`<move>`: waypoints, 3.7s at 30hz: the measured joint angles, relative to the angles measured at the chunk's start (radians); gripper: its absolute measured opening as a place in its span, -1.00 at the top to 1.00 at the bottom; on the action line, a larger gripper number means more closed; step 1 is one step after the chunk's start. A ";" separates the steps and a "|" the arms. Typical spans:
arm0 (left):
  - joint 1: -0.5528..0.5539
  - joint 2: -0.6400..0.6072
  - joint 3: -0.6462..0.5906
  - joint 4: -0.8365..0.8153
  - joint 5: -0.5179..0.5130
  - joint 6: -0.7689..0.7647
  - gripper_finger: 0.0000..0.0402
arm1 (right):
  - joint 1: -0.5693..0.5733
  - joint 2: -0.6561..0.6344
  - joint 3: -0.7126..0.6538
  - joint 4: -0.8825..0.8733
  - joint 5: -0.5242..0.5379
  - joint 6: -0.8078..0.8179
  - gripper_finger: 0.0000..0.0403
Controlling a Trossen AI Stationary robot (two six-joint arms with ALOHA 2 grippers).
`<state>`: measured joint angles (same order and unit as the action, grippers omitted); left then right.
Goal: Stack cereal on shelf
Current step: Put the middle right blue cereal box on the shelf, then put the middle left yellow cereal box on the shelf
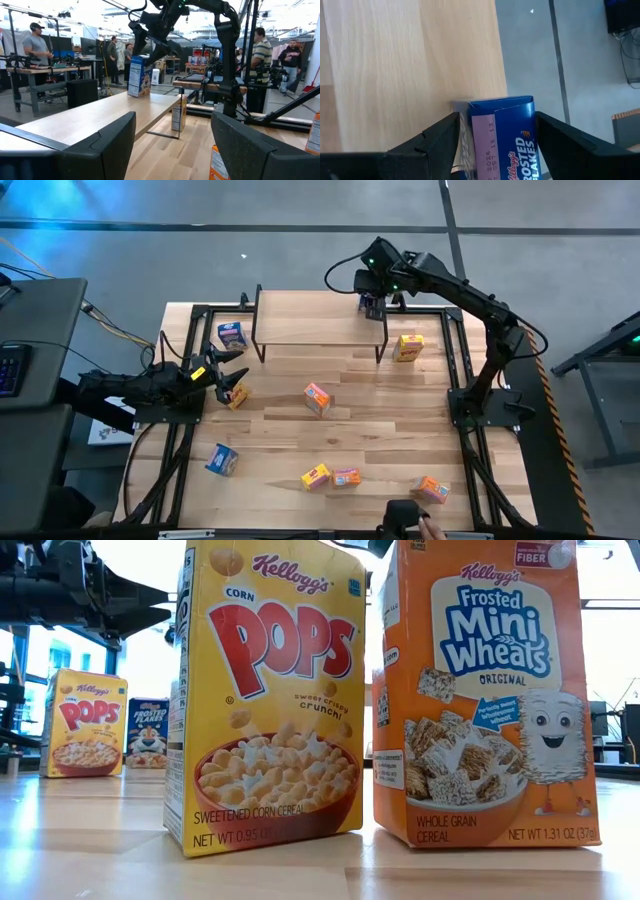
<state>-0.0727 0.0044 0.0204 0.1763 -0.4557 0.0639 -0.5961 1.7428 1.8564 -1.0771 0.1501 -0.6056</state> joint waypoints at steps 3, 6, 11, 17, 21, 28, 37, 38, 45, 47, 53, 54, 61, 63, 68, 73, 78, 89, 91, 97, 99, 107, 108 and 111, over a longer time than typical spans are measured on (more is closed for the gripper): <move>0.000 0.000 0.000 0.000 0.000 0.000 -0.25 | 0.000 0.000 0.024 0.007 0.003 -0.006 -0.22; 0.000 0.000 0.000 0.000 0.000 0.000 -0.25 | 0.000 -0.001 0.047 0.005 0.007 -0.009 -0.22; 0.000 0.000 0.000 0.000 0.000 0.000 -0.25 | 0.000 -0.001 0.088 -0.007 0.027 -0.009 -0.22; 0.000 0.000 0.000 0.000 0.000 0.000 -0.25 | 0.001 -0.001 0.147 -0.060 0.029 0.007 -0.22; 0.000 0.000 0.000 0.000 0.000 0.000 -0.25 | 0.014 -0.001 0.190 -0.124 0.014 0.051 -0.22; 0.000 0.000 0.000 0.000 0.000 0.000 -0.25 | 0.066 -0.040 0.205 -0.162 -0.008 0.100 -0.22; 0.000 0.000 0.000 0.000 0.000 0.000 -0.25 | 0.167 -0.093 0.205 -0.214 -0.005 0.176 -0.22; 0.000 0.000 0.000 0.000 0.000 0.000 -0.25 | 0.177 -0.098 0.205 -0.228 -0.007 0.187 -0.22; 0.000 0.000 0.000 0.000 0.000 0.000 -0.25 | 0.261 -0.150 0.199 -0.252 -0.093 0.281 -0.22; 0.000 0.000 0.000 0.000 0.000 0.000 -0.25 | 0.282 -0.176 0.175 -0.240 -0.134 0.293 -0.22; 0.000 0.000 0.000 0.000 0.000 0.000 -0.25 | 0.355 -0.262 0.051 -0.198 -0.120 0.356 -0.22; 0.000 0.000 0.000 0.000 0.000 0.000 -0.25 | 0.365 -0.279 0.025 -0.196 -0.108 0.370 -0.22; 0.000 0.000 0.000 0.000 0.000 0.000 -0.25 | 0.418 -0.448 -0.230 -0.095 -0.020 0.470 -0.22; 0.000 0.000 0.000 0.000 0.000 0.000 -0.25 | 0.424 -0.505 -0.315 -0.038 -0.005 0.496 -0.22; 0.000 0.000 0.000 0.000 0.000 0.000 -0.25 | 0.438 -0.625 -0.502 0.094 0.000 0.567 -0.22; 0.000 0.000 0.000 0.000 0.000 0.000 -0.25 | 0.459 -0.709 -0.651 0.214 0.000 0.612 -0.22; 0.000 0.000 0.000 0.000 0.000 0.000 -0.25 | 0.480 -0.764 -0.791 0.365 0.004 0.651 -0.22; 0.000 0.000 0.000 0.000 0.000 0.000 -0.25 | 0.512 -0.778 -1.014 0.712 0.003 0.661 -0.22; 0.000 0.000 0.000 0.000 0.000 0.000 -0.25 | 0.515 -0.778 -1.035 0.766 0.002 0.661 -0.22; 0.000 0.000 0.000 0.000 0.000 0.000 -0.25 | 0.514 -0.778 -1.054 0.840 0.000 0.677 -0.22; 0.000 0.000 0.000 0.000 0.000 0.000 -0.25 | 0.514 -0.778 -1.054 0.849 0.000 0.677 -0.22; 0.000 0.000 0.000 0.034 -0.001 0.000 -0.25 | 0.514 -0.778 -1.054 0.858 0.000 0.669 -0.22; 0.000 0.000 0.000 0.045 -0.004 0.000 -0.25 | 0.514 -0.778 -1.054 0.858 0.000 0.669 -0.22; 0.000 0.000 0.000 0.066 -0.022 0.000 -0.25 | 0.514 -0.778 -1.054 0.858 0.000 0.669 -0.22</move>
<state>-0.0723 0.0044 0.0204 0.2423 -0.4781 0.0638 -0.0822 0.9649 0.8024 -0.2193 0.1501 0.0635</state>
